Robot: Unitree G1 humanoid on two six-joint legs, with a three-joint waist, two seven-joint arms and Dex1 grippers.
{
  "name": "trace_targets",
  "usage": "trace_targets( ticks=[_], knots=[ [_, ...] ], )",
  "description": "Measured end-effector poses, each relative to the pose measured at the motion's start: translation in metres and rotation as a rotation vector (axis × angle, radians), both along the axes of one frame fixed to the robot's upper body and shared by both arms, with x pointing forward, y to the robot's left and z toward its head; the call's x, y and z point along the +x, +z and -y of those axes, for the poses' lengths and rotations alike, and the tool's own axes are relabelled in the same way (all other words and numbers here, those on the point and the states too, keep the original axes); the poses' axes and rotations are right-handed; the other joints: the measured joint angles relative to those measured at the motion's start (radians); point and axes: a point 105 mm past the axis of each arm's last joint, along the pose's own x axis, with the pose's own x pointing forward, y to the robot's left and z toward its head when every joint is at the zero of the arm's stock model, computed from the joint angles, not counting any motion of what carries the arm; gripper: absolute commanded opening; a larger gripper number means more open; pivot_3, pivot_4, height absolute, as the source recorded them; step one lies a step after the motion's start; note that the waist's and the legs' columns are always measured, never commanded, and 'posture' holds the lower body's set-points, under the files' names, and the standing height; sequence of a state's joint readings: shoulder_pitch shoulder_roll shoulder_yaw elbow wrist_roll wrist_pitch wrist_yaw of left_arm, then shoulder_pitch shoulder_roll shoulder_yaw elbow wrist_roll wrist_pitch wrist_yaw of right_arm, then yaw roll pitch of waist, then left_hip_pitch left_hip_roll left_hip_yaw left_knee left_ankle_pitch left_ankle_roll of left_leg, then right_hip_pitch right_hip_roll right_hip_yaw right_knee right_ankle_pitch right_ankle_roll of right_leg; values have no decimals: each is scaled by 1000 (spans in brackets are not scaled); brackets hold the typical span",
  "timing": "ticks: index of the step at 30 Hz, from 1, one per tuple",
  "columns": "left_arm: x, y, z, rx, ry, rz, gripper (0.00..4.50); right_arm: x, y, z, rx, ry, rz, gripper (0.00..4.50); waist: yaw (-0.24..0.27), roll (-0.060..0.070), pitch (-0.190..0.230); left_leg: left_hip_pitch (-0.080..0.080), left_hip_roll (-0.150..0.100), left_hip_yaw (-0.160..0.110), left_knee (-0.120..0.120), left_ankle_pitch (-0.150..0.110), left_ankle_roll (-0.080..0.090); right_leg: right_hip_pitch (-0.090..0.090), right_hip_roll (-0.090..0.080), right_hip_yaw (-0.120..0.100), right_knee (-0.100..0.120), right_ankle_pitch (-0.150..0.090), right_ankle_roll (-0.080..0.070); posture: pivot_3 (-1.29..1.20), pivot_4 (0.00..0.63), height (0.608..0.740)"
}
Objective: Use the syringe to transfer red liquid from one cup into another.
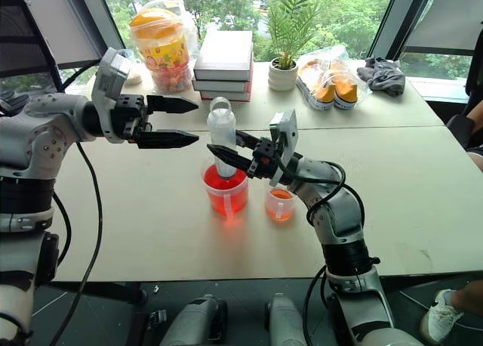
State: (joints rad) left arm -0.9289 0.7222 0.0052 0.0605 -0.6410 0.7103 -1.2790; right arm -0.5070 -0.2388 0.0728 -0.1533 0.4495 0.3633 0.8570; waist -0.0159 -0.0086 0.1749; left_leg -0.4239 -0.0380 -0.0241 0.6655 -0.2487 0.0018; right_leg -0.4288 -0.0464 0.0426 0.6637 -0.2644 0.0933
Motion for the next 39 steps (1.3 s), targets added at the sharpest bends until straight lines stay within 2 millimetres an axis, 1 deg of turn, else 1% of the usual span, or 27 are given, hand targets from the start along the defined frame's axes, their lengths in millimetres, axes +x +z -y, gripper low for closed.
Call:
trace_targets(
  ticks=[1,7,11,14,15,18,21,22,31,36,39],
  knots=[
    [0,3,3,-8,-11,7,4500,0,-3,0,-6,-2,-6,1402,1,0,0,0,0,0,0,0,0,0,0,0,0,0,0,0,150,740],
    [2,9,21,-53,-71,1,4500,0,-4,0,-20,-6,-3,1402,0,0,0,0,0,0,0,0,0,0,0,0,0,0,0,0,150,740],
    [3,4,29,-43,-92,-4,4500,1,-6,0,-31,-10,-5,1402,-1,0,0,0,0,0,0,0,0,0,0,0,0,0,0,0,150,740],
    [3,0,36,-35,-106,-10,3705,1,-6,1,-33,-13,-6,1402,-1,0,0,0,0,0,0,0,0,0,0,0,0,0,0,0,150,740],
    [3,-2,38,-29,-109,-14,3237,1,-6,1,-35,-15,-7,1402,-1,0,0,0,0,0,0,0,0,0,0,0,0,0,0,0,150,740],
    [4,-5,39,-15,-103,-17,1569,2,-7,2,-39,-21,-10,1402,-1,0,0,0,0,0,0,0,0,0,0,0,0,0,0,0,150,740],
    [4,-5,39,-15,-103,-16,120,2,-7,3,-43,-25,-11,1402,-1,0,0,0,0,0,0,0,0,0,0,0,0,0,0,0,150,740],
    [4,-5,39,-15,-103,-17,21,3,-7,3,-44,-29,-10,1402,-1,0,0,0,0,0,0,0,0,0,0,0,0,0,0,0,150,740],
    [6,-5,40,-21,-100,-20,21,2,-6,5,-59,-17,-26,1402,1,0,0,0,0,0,0,0,0,0,0,0,0,0,0,0,150,740],
    [8,2,41,-23,-103,-10,21,3,-2,4,-55,-7,-27,1402,0,0,0,0,0,0,0,0,0,0,0,0,0,0,0,0,150,740],
    [9,3,42,-26,-104,-13,21,4,-1,5,-52,-6,-32,1402,0,0,0,0,0,0,0,0,0,0,0,0,0,0,0,0,150,740]
  ],
)
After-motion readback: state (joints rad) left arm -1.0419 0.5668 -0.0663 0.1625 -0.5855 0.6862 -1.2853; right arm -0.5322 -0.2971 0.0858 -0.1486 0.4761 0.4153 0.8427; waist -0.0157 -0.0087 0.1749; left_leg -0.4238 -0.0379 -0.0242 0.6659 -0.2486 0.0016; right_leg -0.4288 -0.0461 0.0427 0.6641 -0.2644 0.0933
